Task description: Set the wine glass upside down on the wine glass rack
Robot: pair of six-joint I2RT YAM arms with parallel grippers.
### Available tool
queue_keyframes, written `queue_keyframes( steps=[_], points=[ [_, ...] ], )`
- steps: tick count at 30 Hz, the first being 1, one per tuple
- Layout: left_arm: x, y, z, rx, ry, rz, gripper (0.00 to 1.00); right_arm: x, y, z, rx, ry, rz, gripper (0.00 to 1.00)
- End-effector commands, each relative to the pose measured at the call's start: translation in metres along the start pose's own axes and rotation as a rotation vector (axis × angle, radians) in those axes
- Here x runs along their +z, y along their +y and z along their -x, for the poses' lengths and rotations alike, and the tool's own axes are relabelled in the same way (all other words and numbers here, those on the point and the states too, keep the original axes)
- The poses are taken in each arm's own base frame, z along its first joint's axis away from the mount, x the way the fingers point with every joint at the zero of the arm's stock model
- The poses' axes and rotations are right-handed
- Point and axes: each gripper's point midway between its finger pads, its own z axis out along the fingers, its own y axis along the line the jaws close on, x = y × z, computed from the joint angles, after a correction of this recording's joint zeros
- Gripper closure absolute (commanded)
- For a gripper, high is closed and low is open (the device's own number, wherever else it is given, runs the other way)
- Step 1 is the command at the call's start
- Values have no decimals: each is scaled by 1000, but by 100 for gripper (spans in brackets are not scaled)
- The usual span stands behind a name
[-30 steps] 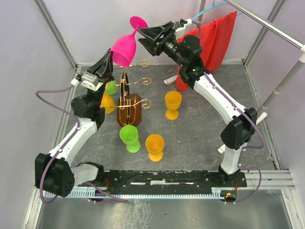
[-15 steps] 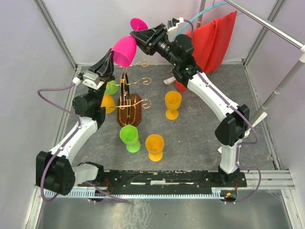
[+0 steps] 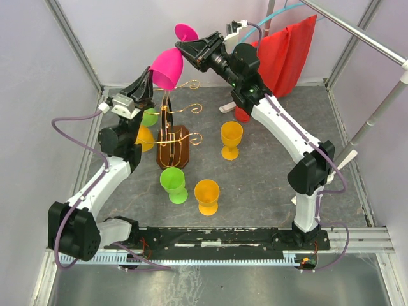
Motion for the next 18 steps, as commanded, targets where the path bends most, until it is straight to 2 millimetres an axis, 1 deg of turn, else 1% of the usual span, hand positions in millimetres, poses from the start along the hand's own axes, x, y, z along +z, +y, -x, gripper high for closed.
queue_keyframes(
  steps=[1, 3, 5, 6, 8, 9, 10, 13, 16, 18],
  points=[
    [-2, -9, 10, 12, -11, -39, 90, -2, 23, -12, -103, 37, 35, 94],
    [-5, -12, 9, 8, -2, -50, 81, -2, 22, -10, -135, 33, 21, 98],
    [-8, -14, 8, 6, 7, -61, 68, -2, 20, -7, -181, 23, 2, 99],
    [-11, -16, 6, 5, 14, -67, 59, -2, 19, -4, -205, 16, -10, 99],
    [-16, -19, 4, 0, 34, -79, 50, -3, 22, 3, -276, -5, -25, 99],
    [-19, -20, 2, -2, 47, -84, 47, -3, 20, 5, -310, -12, -41, 99],
    [-21, -21, 0, -4, 59, -89, 46, -4, 23, 10, -353, -25, -46, 99],
    [-29, -25, -4, -8, 96, -107, 42, -9, 18, 25, -462, -58, -100, 99],
    [-36, -30, -9, -16, 152, -136, 37, -19, 9, 41, -589, -83, -161, 100],
    [-39, -32, -11, -21, 197, -149, 34, -28, 1, 54, -679, -102, -221, 99]
  ],
)
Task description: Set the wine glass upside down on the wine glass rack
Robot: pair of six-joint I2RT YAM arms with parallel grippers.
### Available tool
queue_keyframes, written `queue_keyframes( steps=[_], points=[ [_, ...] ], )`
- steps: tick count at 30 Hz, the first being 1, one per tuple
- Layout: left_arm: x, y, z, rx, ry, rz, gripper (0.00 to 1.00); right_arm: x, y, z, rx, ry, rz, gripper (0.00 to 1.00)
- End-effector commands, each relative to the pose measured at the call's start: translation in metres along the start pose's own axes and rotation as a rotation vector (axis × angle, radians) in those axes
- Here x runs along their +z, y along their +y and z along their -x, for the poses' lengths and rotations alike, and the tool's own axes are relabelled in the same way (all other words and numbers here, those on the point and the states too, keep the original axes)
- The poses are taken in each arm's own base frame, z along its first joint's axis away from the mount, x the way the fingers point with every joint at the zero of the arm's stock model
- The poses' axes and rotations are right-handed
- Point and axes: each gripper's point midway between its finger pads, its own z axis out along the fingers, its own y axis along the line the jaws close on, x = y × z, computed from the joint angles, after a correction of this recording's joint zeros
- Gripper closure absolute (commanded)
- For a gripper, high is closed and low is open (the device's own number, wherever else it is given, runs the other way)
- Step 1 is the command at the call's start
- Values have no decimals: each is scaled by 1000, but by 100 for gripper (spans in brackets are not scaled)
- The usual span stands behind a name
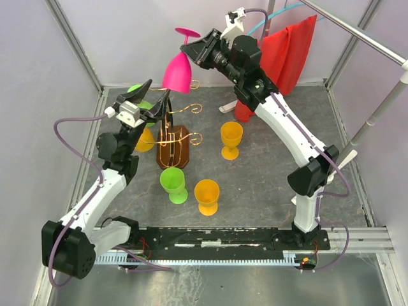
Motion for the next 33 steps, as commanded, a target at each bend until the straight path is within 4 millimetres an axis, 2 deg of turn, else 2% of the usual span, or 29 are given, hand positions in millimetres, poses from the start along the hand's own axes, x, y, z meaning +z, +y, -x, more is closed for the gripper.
queue_keyframes(
  steps=[1, 6, 8, 13, 16, 19, 25, 33],
  points=[
    [-4, -7, 4, 16, 71, -46, 32, -25, -19, 43, -285, -83, -128, 99],
    [11, 8, 4, -40, 222, 1, 24, -51, -69, 56, -459, -89, -279, 99],
    [24, 14, 0, -71, 288, 19, 22, -60, -93, 52, -508, -68, -326, 99],
    [51, 24, 4, -113, 320, 30, 20, -66, -126, 39, -656, -30, -364, 99],
    [64, 28, 7, -139, 319, 25, 20, -63, -137, 31, -729, -30, -343, 99],
    [68, 32, 8, -139, 314, 31, 19, -58, -143, 21, -788, -61, -282, 100],
    [66, 44, 2, -126, 321, 72, 19, -55, -149, -4, -839, -85, -160, 99],
    [63, 54, -3, -115, 331, 97, 18, -53, -145, -44, -838, -90, 42, 99]
  ],
)
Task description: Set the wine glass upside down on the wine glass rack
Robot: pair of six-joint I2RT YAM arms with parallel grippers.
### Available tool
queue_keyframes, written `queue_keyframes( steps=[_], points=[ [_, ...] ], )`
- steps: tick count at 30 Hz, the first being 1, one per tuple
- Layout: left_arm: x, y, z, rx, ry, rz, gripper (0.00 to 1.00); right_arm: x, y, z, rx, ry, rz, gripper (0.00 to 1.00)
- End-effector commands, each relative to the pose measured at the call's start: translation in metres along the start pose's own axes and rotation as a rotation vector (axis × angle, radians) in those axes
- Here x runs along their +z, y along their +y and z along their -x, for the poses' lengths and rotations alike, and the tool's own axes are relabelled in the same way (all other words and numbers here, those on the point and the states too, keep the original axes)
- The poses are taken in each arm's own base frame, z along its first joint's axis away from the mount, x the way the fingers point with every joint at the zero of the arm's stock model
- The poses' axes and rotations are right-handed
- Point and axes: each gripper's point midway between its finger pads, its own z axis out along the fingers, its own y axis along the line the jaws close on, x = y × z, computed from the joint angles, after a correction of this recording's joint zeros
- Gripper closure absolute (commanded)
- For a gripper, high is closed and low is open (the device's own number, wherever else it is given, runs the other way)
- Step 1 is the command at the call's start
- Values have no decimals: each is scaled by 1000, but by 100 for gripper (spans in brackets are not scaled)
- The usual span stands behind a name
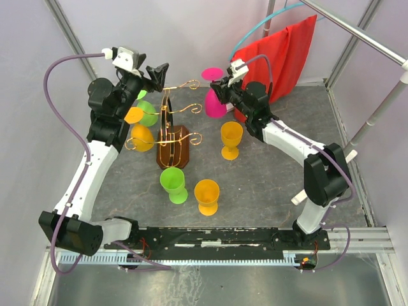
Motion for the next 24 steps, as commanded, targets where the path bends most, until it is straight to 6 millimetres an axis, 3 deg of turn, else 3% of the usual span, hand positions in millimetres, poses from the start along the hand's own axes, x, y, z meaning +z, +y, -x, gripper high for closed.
queue_keyframes(
  steps=[1, 6, 24],
  points=[
    [1, 8, 23, -14, -60, 29, 18, 0, 27, 39, -46, -205, 147, 99],
    [3, 13, 19, -15, -57, 41, 18, 2, 37, 18, -47, -190, 210, 99],
    [11, 30, 10, -1, -55, 76, 17, 23, 53, -20, 6, -220, 321, 99]
  ],
)
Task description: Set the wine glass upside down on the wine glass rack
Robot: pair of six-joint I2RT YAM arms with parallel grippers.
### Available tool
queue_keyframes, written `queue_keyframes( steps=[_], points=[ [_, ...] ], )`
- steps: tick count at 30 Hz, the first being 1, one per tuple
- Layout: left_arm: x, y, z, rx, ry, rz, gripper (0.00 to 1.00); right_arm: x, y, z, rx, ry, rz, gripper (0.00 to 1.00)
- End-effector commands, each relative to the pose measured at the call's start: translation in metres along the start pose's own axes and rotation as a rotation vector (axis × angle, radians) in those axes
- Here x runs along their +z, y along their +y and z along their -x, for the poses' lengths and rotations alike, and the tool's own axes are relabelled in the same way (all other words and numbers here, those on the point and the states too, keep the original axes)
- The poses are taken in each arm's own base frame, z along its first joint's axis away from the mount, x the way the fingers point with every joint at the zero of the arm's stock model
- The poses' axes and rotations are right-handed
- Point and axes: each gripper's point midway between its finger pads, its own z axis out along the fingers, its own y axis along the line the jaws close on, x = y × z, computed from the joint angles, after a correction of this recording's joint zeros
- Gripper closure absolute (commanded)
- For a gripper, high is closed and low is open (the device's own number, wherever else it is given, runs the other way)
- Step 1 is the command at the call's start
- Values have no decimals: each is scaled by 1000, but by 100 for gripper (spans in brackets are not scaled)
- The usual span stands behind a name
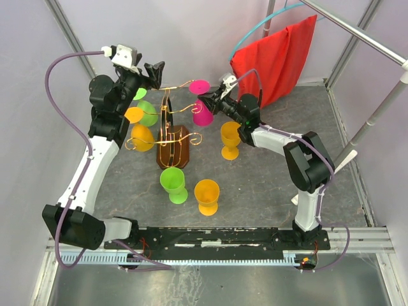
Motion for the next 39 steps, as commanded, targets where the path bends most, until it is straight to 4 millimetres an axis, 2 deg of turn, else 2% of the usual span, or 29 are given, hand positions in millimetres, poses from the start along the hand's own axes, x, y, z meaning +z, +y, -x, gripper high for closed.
queue_keyframes(
  steps=[1, 15, 22, 33, 39],
  points=[
    [6, 7, 28, -12, -85, 21, 17, 13, 7, 29, -33, -116, 57, 99],
    [15, 15, 27, -33, -100, 40, 17, 36, 10, 29, -33, -152, 84, 99],
    [18, 18, 26, -31, -100, 46, 16, 49, 12, 19, -24, -125, 94, 99],
    [18, 21, 22, -21, -93, 53, 16, 57, -4, 8, -36, -105, -1, 99],
    [18, 23, 23, -19, -94, 60, 16, 58, -23, 5, -56, -86, -96, 99]
  ],
)
